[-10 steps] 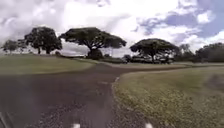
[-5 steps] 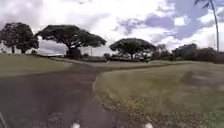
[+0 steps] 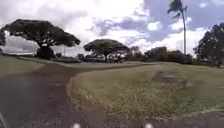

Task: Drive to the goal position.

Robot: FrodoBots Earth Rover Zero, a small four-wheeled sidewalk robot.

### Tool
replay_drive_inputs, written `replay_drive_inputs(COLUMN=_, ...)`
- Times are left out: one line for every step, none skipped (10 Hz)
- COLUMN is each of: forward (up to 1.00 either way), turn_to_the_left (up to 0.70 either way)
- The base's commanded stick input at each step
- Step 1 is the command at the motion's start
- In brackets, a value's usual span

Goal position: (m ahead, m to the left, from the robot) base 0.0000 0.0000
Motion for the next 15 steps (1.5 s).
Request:
replay_drive_inputs(forward=0.0, turn_to_the_left=-0.7)
replay_drive_inputs(forward=0.0, turn_to_the_left=-0.7)
replay_drive_inputs(forward=0.0, turn_to_the_left=-0.7)
replay_drive_inputs(forward=0.0, turn_to_the_left=-0.7)
replay_drive_inputs(forward=0.0, turn_to_the_left=-0.7)
replay_drive_inputs(forward=0.0, turn_to_the_left=-0.7)
replay_drive_inputs(forward=0.0, turn_to_the_left=-0.7)
replay_drive_inputs(forward=0.0, turn_to_the_left=-0.7)
replay_drive_inputs(forward=0.0, turn_to_the_left=-0.7)
replay_drive_inputs(forward=0.0, turn_to_the_left=-0.7)
replay_drive_inputs(forward=0.0, turn_to_the_left=-0.7)
replay_drive_inputs(forward=0.0, turn_to_the_left=-0.7)
replay_drive_inputs(forward=0.0, turn_to_the_left=-0.7)
replay_drive_inputs(forward=0.0, turn_to_the_left=-0.7)
replay_drive_inputs(forward=0.0, turn_to_the_left=0.0)
